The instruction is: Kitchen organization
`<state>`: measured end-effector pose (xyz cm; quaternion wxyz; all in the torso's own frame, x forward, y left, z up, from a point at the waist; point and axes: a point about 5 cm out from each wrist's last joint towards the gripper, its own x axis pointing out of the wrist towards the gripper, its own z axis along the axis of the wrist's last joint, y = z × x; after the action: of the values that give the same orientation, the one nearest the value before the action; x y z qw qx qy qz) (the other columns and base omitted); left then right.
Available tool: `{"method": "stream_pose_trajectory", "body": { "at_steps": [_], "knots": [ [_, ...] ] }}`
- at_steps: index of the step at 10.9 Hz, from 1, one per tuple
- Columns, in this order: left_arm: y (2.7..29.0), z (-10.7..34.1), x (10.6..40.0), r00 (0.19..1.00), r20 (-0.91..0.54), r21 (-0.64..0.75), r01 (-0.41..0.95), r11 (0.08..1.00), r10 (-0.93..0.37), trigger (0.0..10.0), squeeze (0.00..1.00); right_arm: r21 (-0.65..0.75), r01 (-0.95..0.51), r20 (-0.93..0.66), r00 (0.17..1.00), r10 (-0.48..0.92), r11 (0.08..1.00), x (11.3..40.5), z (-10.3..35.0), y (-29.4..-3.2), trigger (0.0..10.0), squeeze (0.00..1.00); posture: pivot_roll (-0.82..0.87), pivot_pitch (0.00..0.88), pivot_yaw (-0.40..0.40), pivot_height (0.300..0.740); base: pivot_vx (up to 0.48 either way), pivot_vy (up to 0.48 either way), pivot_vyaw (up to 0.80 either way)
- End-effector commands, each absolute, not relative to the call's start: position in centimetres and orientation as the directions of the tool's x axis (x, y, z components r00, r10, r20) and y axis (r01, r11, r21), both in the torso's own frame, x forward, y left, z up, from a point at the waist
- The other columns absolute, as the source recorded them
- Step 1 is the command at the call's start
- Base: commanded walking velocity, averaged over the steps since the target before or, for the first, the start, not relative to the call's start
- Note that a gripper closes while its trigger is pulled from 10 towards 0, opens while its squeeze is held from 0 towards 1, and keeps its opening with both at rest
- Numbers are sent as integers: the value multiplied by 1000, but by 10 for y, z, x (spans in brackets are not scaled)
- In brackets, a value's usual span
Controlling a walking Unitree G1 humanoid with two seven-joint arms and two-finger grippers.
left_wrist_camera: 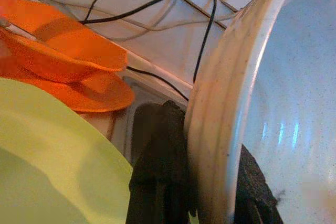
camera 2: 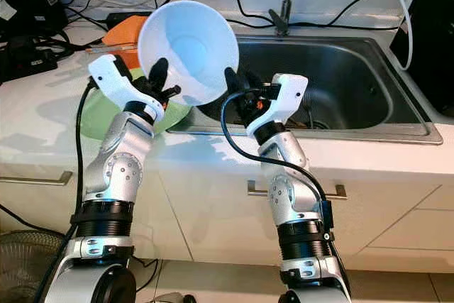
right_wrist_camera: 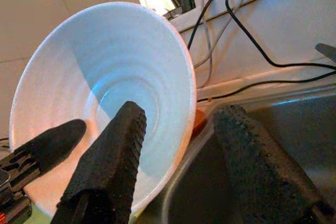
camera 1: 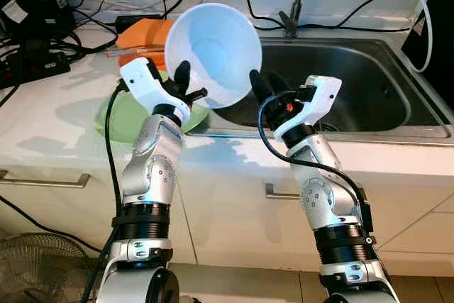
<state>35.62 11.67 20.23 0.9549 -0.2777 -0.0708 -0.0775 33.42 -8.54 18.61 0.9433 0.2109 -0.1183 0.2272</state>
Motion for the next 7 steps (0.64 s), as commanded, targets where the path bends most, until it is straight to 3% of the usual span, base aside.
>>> {"method": "stream_pose_trajectory", "body": {
  "at_steps": [1, 7],
  "knots": [
    [111, 206, 355, 970, 196, -506, 226, 832, -145, 10000, 0, 335, -482, 308, 868, 389, 810, 333, 185, -85, 10000, 0, 101, 0, 46, 740, 0, 0, 0],
    [105, 207, 353, 959, 212, -514, 271, 814, -186, 10000, 0, 304, -481, 291, 869, 400, 822, 334, 181, -82, 10000, 0, 102, 0, 46, 740, 0, 0, 0]
  ]
}}
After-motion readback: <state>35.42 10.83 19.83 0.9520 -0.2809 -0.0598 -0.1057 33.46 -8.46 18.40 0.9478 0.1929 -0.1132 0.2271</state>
